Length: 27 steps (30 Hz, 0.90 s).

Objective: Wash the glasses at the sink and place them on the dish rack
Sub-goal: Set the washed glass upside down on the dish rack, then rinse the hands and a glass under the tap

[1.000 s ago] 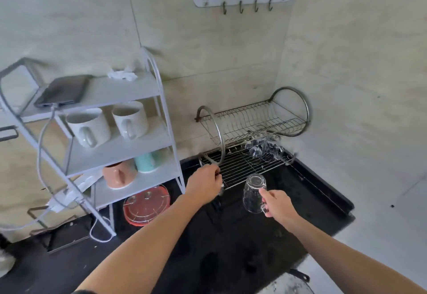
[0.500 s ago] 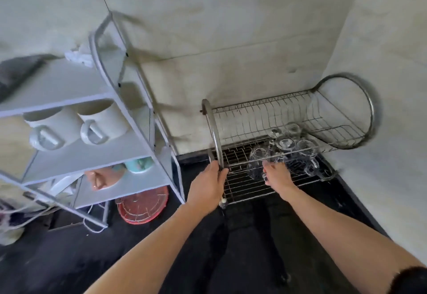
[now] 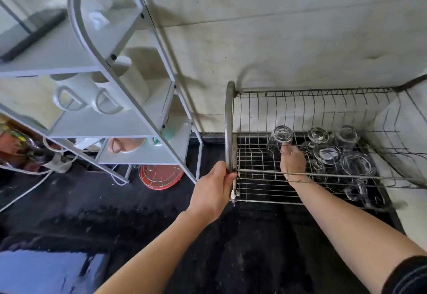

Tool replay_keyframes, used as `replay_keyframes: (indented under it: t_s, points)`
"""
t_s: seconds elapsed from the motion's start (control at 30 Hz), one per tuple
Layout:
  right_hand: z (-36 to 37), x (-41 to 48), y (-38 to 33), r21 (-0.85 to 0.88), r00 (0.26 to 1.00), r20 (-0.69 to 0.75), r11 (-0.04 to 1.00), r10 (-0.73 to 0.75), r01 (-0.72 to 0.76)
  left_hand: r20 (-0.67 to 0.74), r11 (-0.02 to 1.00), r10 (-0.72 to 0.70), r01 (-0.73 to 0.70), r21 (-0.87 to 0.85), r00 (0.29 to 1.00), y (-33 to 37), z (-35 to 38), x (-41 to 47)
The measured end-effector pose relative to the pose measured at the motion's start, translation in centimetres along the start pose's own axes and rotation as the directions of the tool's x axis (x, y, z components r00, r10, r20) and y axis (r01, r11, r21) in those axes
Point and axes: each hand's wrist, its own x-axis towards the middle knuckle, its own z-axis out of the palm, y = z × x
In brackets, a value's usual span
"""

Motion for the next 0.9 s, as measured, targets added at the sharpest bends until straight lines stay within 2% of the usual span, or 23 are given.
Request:
replay_keyframes:
  t_s: [0.17,0.23,0.3,0.43,0.57,0.67,0.77,0.9]
  points:
    - [-1.1,-1.2,-1.1,-0.068,0.991,0.046,0.991,0.122,-0.119,0.006,0.999,0.043,-0.043,0.0,0.999,0.1,-0.6,-0.4]
    - [-1.0,-2.9,-1.1,-0.069,0.983,0.022,0.981,0.185,-0.183,0.016,0.998,0.051,-0.052,0.031,0.999,-0.2,-1.1,-1.0]
    - [-0.5,-5.6,-1.0,-0.089,0.979,0.018,0.976,0.202,-0.199,0.028,0.996,0.01,-0.012,0.083,1.0,-1.4,-1.9,-2.3]
    - [1.2,-12.0,-1.0,-0.154,0.988,0.033,0.978,0.149,-0.143,0.065,0.976,-0.114,0.1,0.195,0.991,-6.1,-4.7,-7.6]
    - [4.7,-19.5,-2.3,-0.245,0.995,0.09,0.969,0.031,-0.008,0.018,0.944,-0.214,0.202,0.261,0.977,-12.1,-9.5,-14.9]
    - [9.2,-25.7,-4.7,-0.271,0.976,0.211,0.956,-0.056,0.113,-0.057,0.914,-0.276,0.28,0.294,0.959,-16.3,-14.1,-20.8]
    - [15.1,-32.1,-8.8,-0.296,0.908,0.38,0.907,-0.177,0.301,-0.155,0.875,-0.332,0.365,0.319,0.931,-20.1,-19.2,-26.7]
    - [22.7,-40.3,-14.6,-0.229,0.765,0.56,0.828,-0.318,0.511,-0.274,0.82,-0.405,0.479,0.314,0.872,-24.7,-26.0,-34.3]
